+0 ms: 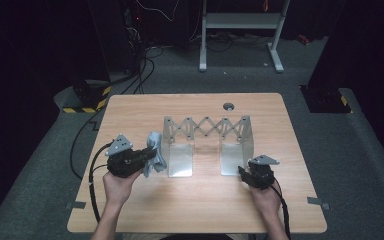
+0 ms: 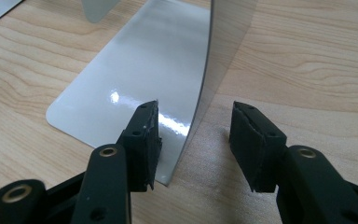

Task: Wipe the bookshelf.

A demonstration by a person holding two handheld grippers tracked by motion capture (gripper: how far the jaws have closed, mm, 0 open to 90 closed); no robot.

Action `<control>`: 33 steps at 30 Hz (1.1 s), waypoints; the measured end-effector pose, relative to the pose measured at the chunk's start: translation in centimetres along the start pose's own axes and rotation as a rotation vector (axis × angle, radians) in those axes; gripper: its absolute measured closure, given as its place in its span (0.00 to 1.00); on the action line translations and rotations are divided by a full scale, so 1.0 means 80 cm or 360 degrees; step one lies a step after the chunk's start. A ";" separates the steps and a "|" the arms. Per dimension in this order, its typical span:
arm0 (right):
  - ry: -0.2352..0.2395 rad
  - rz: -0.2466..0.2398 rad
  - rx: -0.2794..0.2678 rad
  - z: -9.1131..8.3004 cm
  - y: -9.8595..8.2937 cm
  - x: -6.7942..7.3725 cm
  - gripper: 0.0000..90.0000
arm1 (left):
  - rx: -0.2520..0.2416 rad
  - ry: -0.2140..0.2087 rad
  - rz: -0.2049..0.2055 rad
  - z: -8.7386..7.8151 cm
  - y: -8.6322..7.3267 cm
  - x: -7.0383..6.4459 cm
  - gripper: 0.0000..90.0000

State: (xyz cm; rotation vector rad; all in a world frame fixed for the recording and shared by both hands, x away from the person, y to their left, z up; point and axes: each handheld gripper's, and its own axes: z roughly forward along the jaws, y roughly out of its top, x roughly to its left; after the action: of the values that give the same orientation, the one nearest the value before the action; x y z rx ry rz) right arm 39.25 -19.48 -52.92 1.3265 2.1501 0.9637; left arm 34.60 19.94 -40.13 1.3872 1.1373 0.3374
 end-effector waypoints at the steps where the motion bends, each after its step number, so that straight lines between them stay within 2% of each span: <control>1: 0.0000 0.0000 0.0000 0.000 0.000 0.000 0.59 | 0.0011 0.0003 -0.0003 0.001 -0.001 0.002 0.90; 5: 0.0000 -0.0001 -0.0001 0.000 0.000 0.000 0.59 | 0.0024 0.0027 -0.0027 0.008 -0.011 0.008 0.90; 9: 0.0001 -0.0001 0.0000 0.000 0.000 0.000 0.59 | 0.0068 0.0059 -0.0019 0.015 -0.022 0.014 0.90; 12: 0.0000 -0.0001 0.0000 0.000 0.000 0.000 0.59 | 0.0094 0.0077 -0.0047 0.021 -0.031 0.021 0.90; 14: 0.0000 0.0000 0.0000 0.000 0.000 0.000 0.59 | 0.0154 0.0095 -0.0045 0.029 -0.042 0.027 0.90; 19: 0.0000 0.0000 0.0000 0.000 0.000 0.000 0.59 | 0.0210 0.0121 -0.0074 0.039 -0.056 0.036 0.90; 21: 0.0000 0.0000 0.0000 0.000 0.000 0.000 0.59 | 0.0239 0.0148 -0.0056 0.045 -0.064 0.040 0.90; 22: 0.0001 0.0000 0.0000 0.000 0.000 0.000 0.59 | 0.0291 0.0190 -0.0001 0.052 -0.076 0.042 0.90; 23: 0.0001 0.0000 0.0000 0.000 0.000 0.000 0.59 | 0.0291 0.0190 -0.0001 0.052 -0.076 0.042 0.90; 26: 0.0002 0.0000 0.0000 0.000 0.000 0.000 0.59 | 0.0346 0.0217 0.0017 0.061 -0.092 0.047 0.90; 29: 0.0002 -0.0001 0.0000 0.000 0.000 0.000 0.59 | 0.0382 0.0239 -0.0006 0.068 -0.104 0.056 0.90; 33: 0.0003 -0.0002 0.0000 0.000 0.000 0.000 0.59 | 0.0383 0.0241 -0.0022 0.070 -0.106 0.058 0.90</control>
State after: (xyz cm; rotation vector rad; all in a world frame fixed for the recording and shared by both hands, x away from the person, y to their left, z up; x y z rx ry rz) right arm 39.25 -19.48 -52.92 1.3250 2.1520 0.9645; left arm 37.64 18.21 -50.76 1.5840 1.3456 0.3071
